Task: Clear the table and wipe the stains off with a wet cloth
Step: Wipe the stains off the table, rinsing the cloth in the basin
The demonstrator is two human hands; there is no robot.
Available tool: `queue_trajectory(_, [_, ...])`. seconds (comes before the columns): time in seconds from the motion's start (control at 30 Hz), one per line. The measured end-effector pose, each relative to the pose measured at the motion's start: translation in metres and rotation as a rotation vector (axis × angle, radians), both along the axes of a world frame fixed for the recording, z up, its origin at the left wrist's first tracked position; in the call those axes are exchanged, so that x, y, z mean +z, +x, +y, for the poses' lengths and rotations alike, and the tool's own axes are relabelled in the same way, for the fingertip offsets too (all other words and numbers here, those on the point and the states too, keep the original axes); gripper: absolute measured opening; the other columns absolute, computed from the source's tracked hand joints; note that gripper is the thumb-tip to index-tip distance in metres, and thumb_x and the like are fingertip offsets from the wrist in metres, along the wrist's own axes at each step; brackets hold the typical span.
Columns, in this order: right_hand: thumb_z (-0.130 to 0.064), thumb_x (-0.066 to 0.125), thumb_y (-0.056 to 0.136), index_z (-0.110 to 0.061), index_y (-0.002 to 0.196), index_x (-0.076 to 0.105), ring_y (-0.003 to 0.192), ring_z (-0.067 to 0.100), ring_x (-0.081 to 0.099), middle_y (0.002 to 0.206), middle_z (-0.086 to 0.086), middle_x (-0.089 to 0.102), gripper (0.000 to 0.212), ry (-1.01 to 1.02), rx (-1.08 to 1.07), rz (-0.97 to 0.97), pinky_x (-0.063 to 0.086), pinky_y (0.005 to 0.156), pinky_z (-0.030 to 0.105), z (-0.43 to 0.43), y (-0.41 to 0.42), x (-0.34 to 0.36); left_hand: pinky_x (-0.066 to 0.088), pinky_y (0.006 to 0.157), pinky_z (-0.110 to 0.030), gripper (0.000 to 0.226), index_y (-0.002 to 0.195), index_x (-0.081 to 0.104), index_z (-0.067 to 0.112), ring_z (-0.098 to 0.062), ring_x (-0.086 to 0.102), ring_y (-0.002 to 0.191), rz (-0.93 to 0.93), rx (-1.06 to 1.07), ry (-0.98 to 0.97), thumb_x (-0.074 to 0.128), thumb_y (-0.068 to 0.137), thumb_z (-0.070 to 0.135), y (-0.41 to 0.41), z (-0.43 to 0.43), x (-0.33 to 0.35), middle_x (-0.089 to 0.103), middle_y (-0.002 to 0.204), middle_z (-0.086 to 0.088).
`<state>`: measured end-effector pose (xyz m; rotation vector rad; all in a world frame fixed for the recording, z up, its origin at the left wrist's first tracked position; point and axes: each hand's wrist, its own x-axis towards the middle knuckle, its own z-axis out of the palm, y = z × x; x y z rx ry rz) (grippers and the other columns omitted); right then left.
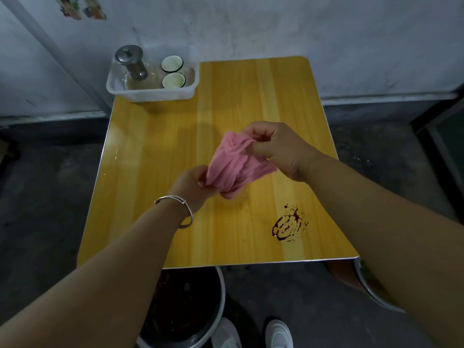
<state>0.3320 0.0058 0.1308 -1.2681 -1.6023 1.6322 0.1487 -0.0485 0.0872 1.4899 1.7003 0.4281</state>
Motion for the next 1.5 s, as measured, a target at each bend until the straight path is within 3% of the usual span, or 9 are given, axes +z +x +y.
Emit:
queue_trajectory(0.17, [0.010,0.058,0.080,-0.005,0.082,0.064,0.079,0.016,0.053,0.082,0.010,0.059,0.016,-0.016,-0.201,-0.054,0.045,0.073,0.025,0.010,0.022,-0.001,0.039,0.049,-0.027,0.019,0.081,0.050,0.028,-0.023,0.044,0.055,-0.042,0.180,0.217,0.062,0.075,0.014,0.002,0.018,0.017,0.047,0.060,0.001])
queue_trajectory(0.27, [0.008,0.060,0.080,-0.003,0.085,0.065,0.081,0.022,0.057,0.087,0.015,0.062,0.013,0.021,-0.209,-0.145,0.050,0.074,0.027,0.014,0.029,-0.005,0.029,0.049,-0.020,0.018,0.066,0.055,0.021,-0.021,0.041,0.060,0.102,-0.012,0.239,0.067,0.078,0.027,0.002,0.020,0.021,0.044,0.059,0.001])
queue_trajectory(0.4, [0.006,0.063,0.080,-0.009,0.074,0.063,0.069,0.013,0.059,0.076,0.007,0.063,0.016,0.019,-0.306,-0.144,0.051,0.065,0.019,0.011,0.037,-0.012,0.036,0.064,-0.027,0.045,0.092,0.070,0.010,-0.025,0.055,0.079,0.142,0.054,0.318,0.051,0.064,0.039,0.003,0.027,0.024,0.061,0.082,-0.009])
queue_trajectory(0.57, [0.007,0.059,0.082,-0.008,0.077,0.063,0.072,0.011,0.056,0.079,0.008,0.062,0.017,0.047,-0.367,-0.129,0.046,0.067,0.020,0.013,0.043,-0.014,0.028,0.062,-0.016,0.023,0.100,0.068,0.010,-0.019,0.052,0.083,0.156,0.030,0.341,0.056,0.082,0.018,0.008,0.034,0.022,0.065,0.096,-0.012])
queue_trajectory(0.73, [0.001,0.062,0.080,-0.008,0.076,0.063,0.058,-0.002,0.050,0.069,-0.002,0.057,0.010,-0.012,-0.350,-0.150,0.039,0.050,0.004,0.007,0.046,-0.015,0.034,0.056,-0.012,0.010,0.090,0.070,0.014,-0.018,0.052,0.074,0.099,0.036,0.281,0.063,0.083,0.015,0.004,0.031,0.021,0.063,0.078,-0.008])
queue_trajectory(0.93, [0.002,0.062,0.079,-0.014,0.072,0.061,0.058,0.009,0.043,0.065,0.001,0.053,0.018,-0.066,-0.355,-0.178,0.035,0.050,0.022,0.006,0.045,-0.024,0.038,0.057,-0.023,0.022,0.081,0.069,0.016,-0.015,0.048,0.066,0.030,0.021,0.165,0.062,0.071,0.034,-0.003,0.034,0.009,0.063,0.073,-0.012])
queue_trajectory(1.2, [0.013,0.058,0.076,-0.011,0.070,0.063,0.068,0.015,0.052,0.074,0.008,0.059,0.025,-0.052,-0.420,-0.144,0.046,0.065,0.029,0.043,0.036,-0.074,0.033,0.064,-0.022,0.015,0.093,0.070,0.012,-0.021,0.055,0.080,0.177,0.096,0.206,0.059,0.083,0.011,0.013,0.057,-0.033,0.066,0.087,-0.009])
queue_trajectory(1.37, [0.007,0.049,0.087,-0.006,0.106,0.069,0.097,0.018,0.061,0.109,0.010,0.068,0.031,-0.053,-0.216,-0.586,0.046,0.093,0.026,0.025,0.045,-0.134,0.035,0.065,-0.016,0.024,0.103,0.069,0.017,-0.016,0.057,0.088,0.254,-0.125,-0.012,0.056,0.084,0.009,0.030,0.031,-0.096,0.066,0.102,-0.004])
queue_trajectory(1.5, [-0.007,0.043,0.093,-0.011,0.110,0.065,0.106,0.024,0.058,0.117,0.007,0.063,0.028,0.087,-0.315,-0.777,0.050,0.089,0.037,0.022,0.034,-0.142,0.041,0.085,-0.023,0.031,0.103,0.070,0.017,-0.021,0.058,0.102,0.240,0.050,-0.006,0.052,0.084,0.001,0.037,0.030,-0.112,0.066,0.109,-0.001])
